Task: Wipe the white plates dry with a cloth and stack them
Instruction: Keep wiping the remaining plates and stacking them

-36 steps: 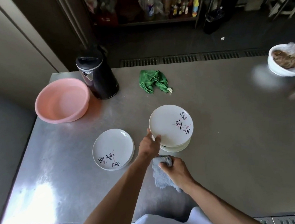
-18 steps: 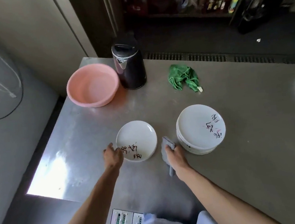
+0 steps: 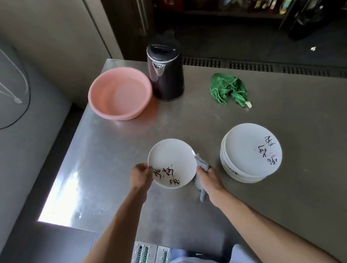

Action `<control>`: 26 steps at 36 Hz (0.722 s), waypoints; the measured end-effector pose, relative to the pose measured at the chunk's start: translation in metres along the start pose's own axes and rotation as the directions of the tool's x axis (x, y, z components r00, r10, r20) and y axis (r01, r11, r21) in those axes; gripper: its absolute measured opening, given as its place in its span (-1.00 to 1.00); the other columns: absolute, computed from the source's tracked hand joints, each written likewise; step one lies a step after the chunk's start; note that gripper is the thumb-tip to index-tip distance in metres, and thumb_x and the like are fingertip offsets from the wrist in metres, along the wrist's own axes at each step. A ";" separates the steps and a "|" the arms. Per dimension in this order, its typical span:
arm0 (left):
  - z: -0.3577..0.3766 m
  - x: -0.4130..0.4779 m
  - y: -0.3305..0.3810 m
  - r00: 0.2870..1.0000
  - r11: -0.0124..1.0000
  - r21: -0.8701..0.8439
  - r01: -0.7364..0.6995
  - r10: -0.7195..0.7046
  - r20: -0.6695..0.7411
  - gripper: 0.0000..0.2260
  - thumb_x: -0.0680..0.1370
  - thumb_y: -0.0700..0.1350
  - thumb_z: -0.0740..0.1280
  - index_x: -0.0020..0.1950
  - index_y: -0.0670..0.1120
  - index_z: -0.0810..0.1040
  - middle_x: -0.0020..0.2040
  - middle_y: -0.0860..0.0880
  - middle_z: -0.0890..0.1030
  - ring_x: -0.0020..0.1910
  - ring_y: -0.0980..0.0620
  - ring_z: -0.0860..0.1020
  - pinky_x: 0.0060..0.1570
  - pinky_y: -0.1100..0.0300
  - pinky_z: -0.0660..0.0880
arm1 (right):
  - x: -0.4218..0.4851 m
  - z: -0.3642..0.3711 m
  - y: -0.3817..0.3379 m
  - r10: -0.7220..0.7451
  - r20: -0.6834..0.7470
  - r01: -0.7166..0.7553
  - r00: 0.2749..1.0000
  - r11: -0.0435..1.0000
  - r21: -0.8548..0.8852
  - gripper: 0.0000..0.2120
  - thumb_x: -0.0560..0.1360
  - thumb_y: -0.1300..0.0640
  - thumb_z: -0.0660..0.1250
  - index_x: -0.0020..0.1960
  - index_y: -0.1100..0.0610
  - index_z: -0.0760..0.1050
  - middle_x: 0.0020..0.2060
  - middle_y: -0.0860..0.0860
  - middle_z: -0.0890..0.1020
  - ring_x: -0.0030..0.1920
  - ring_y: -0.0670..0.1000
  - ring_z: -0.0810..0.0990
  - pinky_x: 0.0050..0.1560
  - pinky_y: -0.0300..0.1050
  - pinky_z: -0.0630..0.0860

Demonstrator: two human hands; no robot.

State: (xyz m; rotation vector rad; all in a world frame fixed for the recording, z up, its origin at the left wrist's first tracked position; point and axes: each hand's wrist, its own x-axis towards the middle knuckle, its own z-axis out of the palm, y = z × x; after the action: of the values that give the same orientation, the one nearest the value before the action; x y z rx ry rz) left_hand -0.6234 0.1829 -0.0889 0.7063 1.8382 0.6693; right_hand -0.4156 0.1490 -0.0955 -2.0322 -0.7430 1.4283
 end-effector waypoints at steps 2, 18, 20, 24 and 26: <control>0.000 0.000 0.001 0.999 0.998 -0.044 0.036 -0.034 0.039 -0.90 0.56 -0.29 0.20 -0.08 -0.17 0.49 -0.08 -0.21 0.60 -0.09 -0.15 0.62 -0.04 -0.11 0.66 | 0.001 0.000 0.003 -0.008 0.001 0.008 1.000 1.000 -0.005 -0.75 0.62 0.02 0.20 0.04 0.18 0.53 -0.01 0.31 0.65 -0.18 0.15 0.62 -0.22 -0.10 0.46; 0.025 -0.071 -0.028 0.922 0.992 -0.122 0.040 0.010 0.388 -0.47 0.59 -0.33 0.23 0.53 0.04 0.44 0.16 -0.26 0.66 0.12 -0.24 0.68 -0.03 -0.22 0.67 | -0.035 -0.053 0.016 -0.312 -0.230 0.345 0.922 0.931 0.121 -0.86 0.66 0.12 0.21 0.10 0.00 0.54 -0.08 -0.24 0.60 -0.02 -0.20 0.54 0.02 -0.49 0.37; 0.035 -0.083 -0.033 0.903 0.994 -0.097 0.048 -0.002 0.430 -0.47 0.60 -0.37 0.20 0.51 0.05 0.44 0.15 -0.25 0.67 0.10 -0.22 0.69 -0.07 -0.19 0.67 | -0.038 -0.064 0.027 -0.318 -0.231 0.348 0.919 0.933 0.097 -0.82 0.66 0.13 0.21 0.15 0.05 0.57 -0.04 -0.16 0.63 0.04 -0.17 0.54 0.07 -0.42 0.37; 0.058 -0.103 -0.041 0.868 0.998 -0.033 0.061 -0.037 0.496 -0.45 0.58 -0.39 0.18 0.47 0.07 0.49 0.10 -0.21 0.70 -0.01 -0.13 0.73 -0.16 -0.08 0.68 | -0.042 -0.085 0.057 -0.306 -0.240 0.321 0.921 0.947 0.026 -0.81 0.65 0.12 0.22 0.17 0.00 0.57 -0.11 -0.18 0.63 -0.13 -0.32 0.55 -0.05 -0.35 0.41; 0.069 -0.110 -0.047 0.854 0.997 -0.003 0.077 -0.065 0.517 -0.47 0.58 -0.38 0.18 0.49 0.02 0.48 0.10 -0.22 0.70 -0.03 -0.12 0.73 -0.15 -0.06 0.69 | -0.046 -0.093 0.074 -0.329 -0.210 0.327 0.921 0.944 -0.046 -0.83 0.65 0.11 0.22 0.13 -0.06 0.55 -0.17 -0.20 0.62 -0.18 -0.28 0.56 -0.08 -0.29 0.44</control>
State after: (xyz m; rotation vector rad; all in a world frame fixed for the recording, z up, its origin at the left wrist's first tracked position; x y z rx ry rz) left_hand -0.5323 0.0801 -0.0787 0.7160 1.3462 0.3983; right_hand -0.3313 0.0539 -0.0901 -1.9201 -0.9449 0.9996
